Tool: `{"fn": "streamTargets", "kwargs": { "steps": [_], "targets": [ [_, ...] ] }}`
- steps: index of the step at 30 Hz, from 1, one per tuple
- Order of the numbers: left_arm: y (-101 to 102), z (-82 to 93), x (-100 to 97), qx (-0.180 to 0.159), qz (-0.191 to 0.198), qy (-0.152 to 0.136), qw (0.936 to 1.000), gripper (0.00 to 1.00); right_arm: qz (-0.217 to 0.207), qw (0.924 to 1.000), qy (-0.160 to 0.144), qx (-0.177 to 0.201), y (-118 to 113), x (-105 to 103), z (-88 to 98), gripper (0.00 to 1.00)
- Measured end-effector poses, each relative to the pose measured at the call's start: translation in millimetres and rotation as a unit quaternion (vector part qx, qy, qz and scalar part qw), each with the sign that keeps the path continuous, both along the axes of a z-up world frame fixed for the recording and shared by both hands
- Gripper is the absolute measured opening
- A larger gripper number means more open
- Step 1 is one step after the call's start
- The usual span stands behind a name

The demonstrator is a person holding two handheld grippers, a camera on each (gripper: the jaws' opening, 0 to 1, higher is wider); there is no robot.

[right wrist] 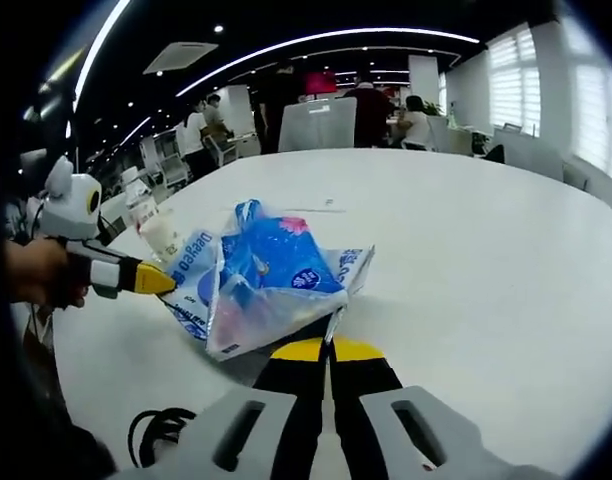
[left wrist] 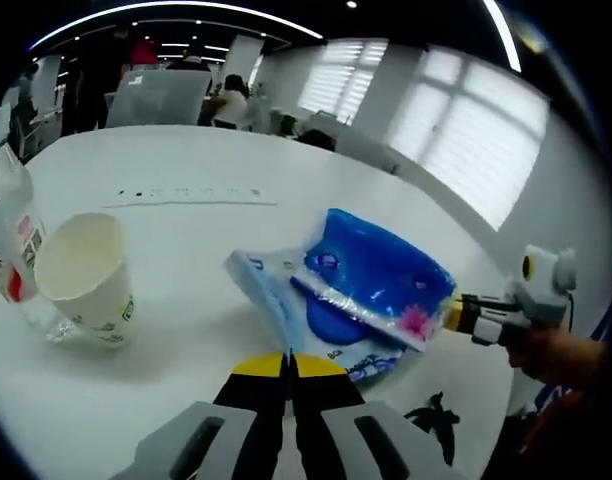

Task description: Arrange the tabletop items into an orderly group along one side of the table until the central work area is clear of visible clutter.

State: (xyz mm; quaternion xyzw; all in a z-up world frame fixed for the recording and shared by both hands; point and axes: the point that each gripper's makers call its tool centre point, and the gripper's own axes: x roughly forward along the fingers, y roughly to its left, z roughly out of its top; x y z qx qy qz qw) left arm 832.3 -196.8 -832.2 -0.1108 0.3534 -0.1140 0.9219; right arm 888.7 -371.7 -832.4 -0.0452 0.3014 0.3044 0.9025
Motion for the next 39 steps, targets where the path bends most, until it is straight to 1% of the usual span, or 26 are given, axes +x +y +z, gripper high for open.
{"fn": "streamTargets", "kwargs": {
  "steps": [4,7,10,11,12,15,19,22,23,25,27,32,33,34,37,39],
  "targets": [
    [5.4,-1.5,-1.2,-0.005,0.008,0.003,1.0,0.0,0.003,1.0,-0.002,-0.003,5.6,0.7,-0.4,0.0],
    [15.7,-3.1,1.9,-0.008,0.016,0.005,0.9998,0.0,0.006,1.0,-0.004,-0.003,12.4,2.5,-0.8,0.0],
    [19.1,-3.4,2.8,-0.008,0.018,0.004,0.9998,0.0,0.011,0.9999,-0.006,-0.004,18.5,3.3,-1.1,0.0],
    [19.8,-3.2,0.0,-0.011,0.024,0.005,0.9996,0.0,0.012,0.9999,-0.004,-0.004,21.0,4.0,-1.8,0.0],
    [24.9,-4.0,0.8,-0.01,0.026,0.006,0.9996,0.0,0.013,0.9999,-0.003,-0.004,23.5,4.7,-2.6,0.0],
    [46.6,-5.5,6.6,-0.013,0.047,0.008,0.9988,0.0,0.027,0.9996,-0.006,-0.005,43.2,10.8,-1.4,0.0],
    [49.1,-5.4,6.8,-0.012,0.05,0.008,0.9986,0.0,0.03,0.9995,-0.008,-0.006,47.6,13.5,-1.6,0.0],
    [71.1,-11.8,11.5,-0.014,0.074,0.013,0.9971,0.0,0.047,0.9987,-0.008,-0.016,67.9,19.5,-9.9,0.0],
    [76.6,-11.7,10.3,-0.02,0.087,0.015,0.9959,0.0,0.056,0.9982,-0.007,-0.02,74.0,20.7,-10.3,0.0],
    [83.8,-13.1,9.5,-0.022,0.1,0.017,0.9946,0.0,0.066,0.9976,-0.004,-0.019,82.6,19.8,-13.2,0.0],
    [87.6,-16.1,7.1,-0.022,0.112,0.022,0.9932,0.0,0.073,0.9972,-0.005,-0.016,90.1,21.0,-16.4,0.0],
    [97.3,-21.6,8.9,-0.024,0.129,0.026,0.991,0.0,0.081,0.9966,-0.004,-0.015,102.5,22.5,-23.2,0.0],
    [102.9,-24.1,7.3,-0.026,0.139,0.027,0.9895,0.0,0.085,0.9963,-0.002,-0.016,106.8,22.1,-24.9,0.0],
    [103.9,-23.9,8.0,-0.024,0.143,0.025,0.9891,0.0,0.086,0.9961,-0.003,-0.016,108.7,23.3,-26.2,0.0],
    [103.5,-26.0,9.2,-0.031,0.149,0.029,0.988,0.0,0.081,0.9965,0.002,-0.02,108.2,24.7,-29.6,0.0],
    [100.7,-26.7,7.5,-0.029,0.148,0.032,0.9881,0.01,0.08,0.9965,0.005,-0.024,106.1,23.0,-29.7,0.0]
  ]
}}
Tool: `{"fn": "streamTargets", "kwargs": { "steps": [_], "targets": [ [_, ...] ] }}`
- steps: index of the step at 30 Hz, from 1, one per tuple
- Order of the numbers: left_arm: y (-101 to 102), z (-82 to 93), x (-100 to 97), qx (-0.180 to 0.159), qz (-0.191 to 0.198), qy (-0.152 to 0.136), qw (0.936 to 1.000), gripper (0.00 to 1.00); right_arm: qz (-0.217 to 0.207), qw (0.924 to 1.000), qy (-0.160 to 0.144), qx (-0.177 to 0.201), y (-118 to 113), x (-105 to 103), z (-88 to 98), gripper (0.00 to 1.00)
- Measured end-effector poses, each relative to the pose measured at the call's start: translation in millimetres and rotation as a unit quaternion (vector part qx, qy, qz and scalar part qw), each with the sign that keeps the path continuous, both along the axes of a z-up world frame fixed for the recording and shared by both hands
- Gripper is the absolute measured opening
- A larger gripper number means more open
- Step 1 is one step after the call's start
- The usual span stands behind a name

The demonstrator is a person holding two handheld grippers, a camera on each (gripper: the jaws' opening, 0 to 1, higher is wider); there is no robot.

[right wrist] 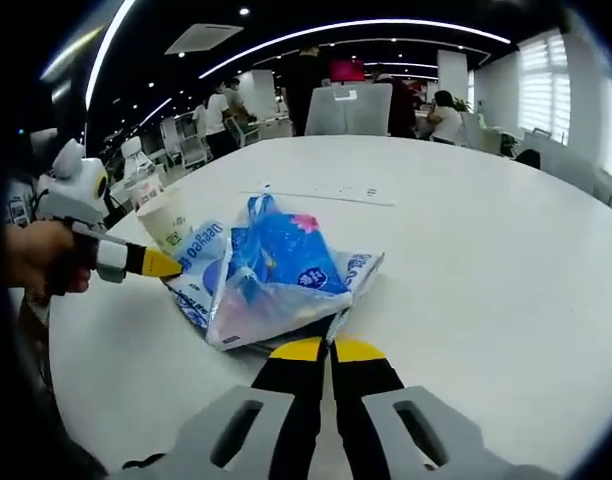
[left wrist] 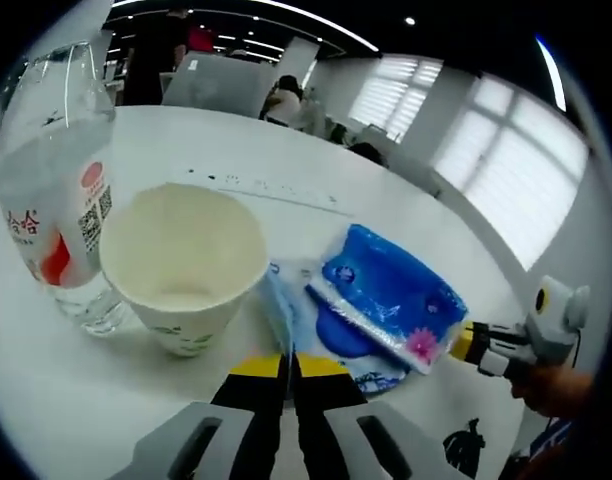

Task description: Arrange the tabletop items into an orderly group along one side of the table until the central work area is clear of visible clutter.

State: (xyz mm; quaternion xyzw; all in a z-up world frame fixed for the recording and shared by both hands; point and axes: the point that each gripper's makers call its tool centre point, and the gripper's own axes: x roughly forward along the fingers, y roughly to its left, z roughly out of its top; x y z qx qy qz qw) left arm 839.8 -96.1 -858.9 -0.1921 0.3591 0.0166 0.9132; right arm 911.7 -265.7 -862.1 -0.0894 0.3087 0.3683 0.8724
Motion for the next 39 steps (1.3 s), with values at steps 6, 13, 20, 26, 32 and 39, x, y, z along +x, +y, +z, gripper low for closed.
{"fn": "streamTargets", "kwargs": {
  "steps": [6,13,20,26,32,39],
  "targets": [
    [3.1,-1.7,-1.4,0.005,-0.008,0.0,1.0,0.04,-0.006,0.9998,0.02,0.005,-4.0,-2.7,-6.7,0.05],
    [7.6,-0.3,-1.7,0.005,-0.006,-0.004,1.0,0.11,0.004,0.9997,0.021,0.008,-5.3,-7.9,-6.6,0.12],
    [0.3,4.8,-12.3,0.031,-0.038,-0.003,0.9988,0.16,0.012,0.9999,0.008,0.009,-9.9,-14.9,7.2,0.2],
    [-9.0,15.8,-19.8,0.053,-0.067,-0.015,0.9962,0.26,0.003,0.9999,0.0,0.014,-16.5,-16.5,19.6,0.27],
    [-17.2,25.0,-32.8,0.066,-0.096,-0.037,0.9926,0.34,-0.001,0.9997,-0.007,0.022,-21.8,-19.0,26.1,0.34],
    [-19.3,49.7,-52.8,0.083,-0.116,-0.066,0.9875,0.42,0.006,0.9991,-0.012,0.039,-22.9,-25.8,38.0,0.49]
  ]
}}
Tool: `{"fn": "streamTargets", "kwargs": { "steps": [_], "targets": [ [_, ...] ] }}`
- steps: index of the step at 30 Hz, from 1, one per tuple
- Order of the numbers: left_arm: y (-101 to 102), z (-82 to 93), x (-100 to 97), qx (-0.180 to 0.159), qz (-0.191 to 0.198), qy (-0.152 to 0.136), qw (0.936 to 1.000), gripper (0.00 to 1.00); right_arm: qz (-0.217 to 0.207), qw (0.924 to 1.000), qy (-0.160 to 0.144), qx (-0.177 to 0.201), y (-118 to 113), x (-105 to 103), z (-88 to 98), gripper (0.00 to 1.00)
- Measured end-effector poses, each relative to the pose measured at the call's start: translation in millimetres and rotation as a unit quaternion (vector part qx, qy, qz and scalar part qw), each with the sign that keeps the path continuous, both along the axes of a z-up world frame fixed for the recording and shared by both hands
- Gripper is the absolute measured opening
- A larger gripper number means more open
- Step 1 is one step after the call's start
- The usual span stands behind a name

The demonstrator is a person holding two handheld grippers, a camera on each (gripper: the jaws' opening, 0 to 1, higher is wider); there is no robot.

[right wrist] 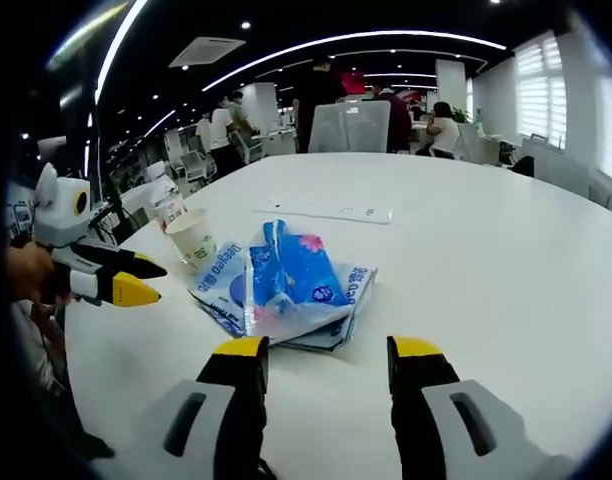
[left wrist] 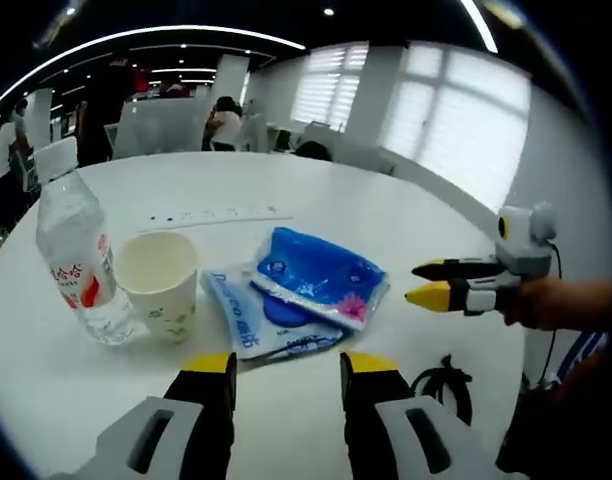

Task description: Arrange the tabletop items into an orderly group along one side of the table until the central work area is clear of visible clutter.

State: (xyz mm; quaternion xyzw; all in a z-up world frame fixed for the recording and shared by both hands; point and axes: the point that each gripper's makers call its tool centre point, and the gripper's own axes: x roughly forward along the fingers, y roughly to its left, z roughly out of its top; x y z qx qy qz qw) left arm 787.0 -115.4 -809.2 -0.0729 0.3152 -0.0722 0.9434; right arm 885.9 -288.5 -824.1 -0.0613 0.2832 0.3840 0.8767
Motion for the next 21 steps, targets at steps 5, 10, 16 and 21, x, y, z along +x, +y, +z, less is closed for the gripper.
{"fn": "streamTargets", "kwargs": {
  "steps": [5,10,16,21],
  "targets": [
    [2.4,17.0,-18.9,0.008,-0.012,-0.015,0.9998,0.5,0.016,0.9998,-0.012,0.004,1.9,-2.5,13.1,0.54],
    [3.3,32.1,-31.0,0.009,-0.02,-0.031,0.9993,0.57,0.036,0.999,-0.021,0.017,11.9,-5.3,34.3,0.67],
    [11.5,42.4,-42.0,0.014,-0.027,-0.04,0.9987,0.64,0.06,0.9977,-0.03,0.015,25.3,-4.7,48.5,0.74],
    [16.5,51.3,-49.3,0.018,-0.031,-0.043,0.9984,0.72,0.082,0.9956,-0.045,0.008,35.6,-1.5,61.1,0.76]
  ]
}}
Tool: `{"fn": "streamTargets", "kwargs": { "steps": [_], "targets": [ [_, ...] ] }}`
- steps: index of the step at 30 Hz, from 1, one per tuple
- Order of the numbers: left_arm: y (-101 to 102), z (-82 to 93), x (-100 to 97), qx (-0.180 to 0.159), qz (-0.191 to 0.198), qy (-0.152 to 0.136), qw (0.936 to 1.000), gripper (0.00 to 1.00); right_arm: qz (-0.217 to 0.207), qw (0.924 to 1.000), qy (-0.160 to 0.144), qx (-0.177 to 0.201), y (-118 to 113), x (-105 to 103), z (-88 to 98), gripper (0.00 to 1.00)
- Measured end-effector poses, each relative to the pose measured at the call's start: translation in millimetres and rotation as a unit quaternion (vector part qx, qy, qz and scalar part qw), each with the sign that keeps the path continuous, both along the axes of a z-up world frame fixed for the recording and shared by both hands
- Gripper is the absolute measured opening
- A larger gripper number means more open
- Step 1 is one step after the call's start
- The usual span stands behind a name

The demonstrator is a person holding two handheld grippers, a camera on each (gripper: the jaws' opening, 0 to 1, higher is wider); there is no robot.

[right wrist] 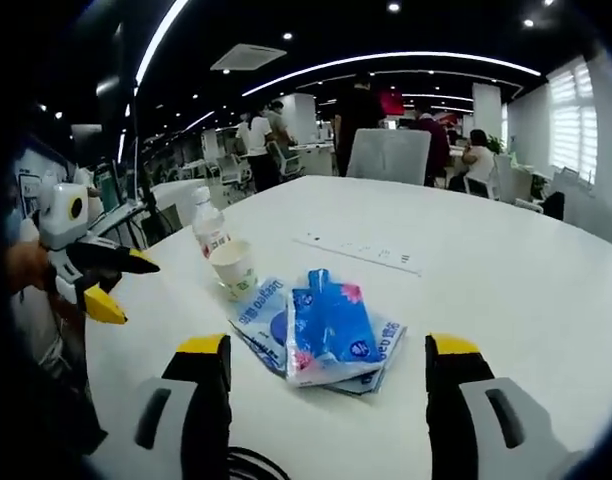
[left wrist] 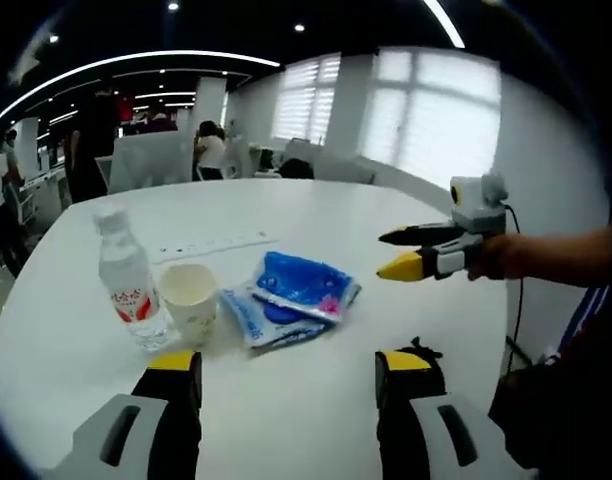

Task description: Arrange the tabletop items into an orderly group along one side of the table until the central work area is clear of visible clutter.

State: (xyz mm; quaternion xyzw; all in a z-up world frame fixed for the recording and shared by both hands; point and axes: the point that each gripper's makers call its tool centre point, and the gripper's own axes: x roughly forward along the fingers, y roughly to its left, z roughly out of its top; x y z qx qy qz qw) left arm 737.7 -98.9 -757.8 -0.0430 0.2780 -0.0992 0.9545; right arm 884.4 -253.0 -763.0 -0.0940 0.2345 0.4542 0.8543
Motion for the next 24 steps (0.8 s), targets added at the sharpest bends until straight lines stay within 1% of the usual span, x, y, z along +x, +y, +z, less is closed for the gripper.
{"fn": "streamTargets", "kwargs": {
  "steps": [3,7,8,9,11,12,13,15,16,19,21,22,24],
  "targets": [
    [2.9,6.2,-3.2,0.0,-0.003,-0.008,1.0,0.75,0.012,0.9999,0.001,0.0,7.1,4.7,2.5,0.78],
    [7.0,10.1,-7.1,0.001,-0.001,-0.011,0.9999,0.79,0.032,0.9994,-0.001,-0.009,17.8,11.4,4.4,0.78],
    [7.3,13.6,-6.1,-0.002,0.0,-0.024,0.9997,0.81,0.039,0.9992,-0.002,-0.011,21.8,11.5,6.0,0.77],
    [6.8,14.2,-6.7,-0.005,-0.001,-0.026,0.9997,0.82,0.043,0.999,-0.003,-0.014,24.4,12.4,6.4,0.76],
    [6.6,13.6,-7.3,-0.003,-0.003,-0.024,0.9997,0.84,0.048,0.9987,-0.004,-0.016,29.9,15.8,9.1,0.72],
    [8.1,13.4,-7.8,0.004,-0.005,-0.024,0.9997,0.86,0.048,0.9988,-0.001,-0.012,32.8,17.7,9.8,0.71],
    [8.7,12.4,-8.2,0.005,-0.004,-0.022,0.9997,0.88,0.05,0.9987,0.002,-0.008,37.5,19.1,10.5,0.71],
    [9.3,12.6,-9.5,0.005,-0.004,-0.021,0.9998,0.89,0.054,0.9984,-0.004,-0.017,43.0,20.4,10.8,0.7],
    [10.1,12.3,-10.7,0.004,-0.003,-0.018,0.9998,0.9,0.057,0.9982,-0.005,-0.019,46.2,21.7,9.9,0.69],
    [12.4,9.1,-14.9,0.005,-0.005,-0.011,0.9999,0.93,0.063,0.9978,0.004,-0.021,54.2,22.4,6.1,0.66],
    [12.5,8.6,-17.1,0.007,-0.009,-0.009,0.9999,0.95,0.073,0.9968,0.004,-0.034,59.1,22.5,0.9,0.64],
    [12.7,9.1,-18.1,0.007,-0.011,-0.008,0.9999,0.95,0.078,0.9958,0.01,-0.047,61.0,22.0,-6.1,0.63],
    [13.7,9.9,-20.2,0.007,-0.011,-0.009,0.9999,0.97,0.083,0.9948,0.011,-0.058,64.3,21.4,-12.4,0.61]
  ]
}}
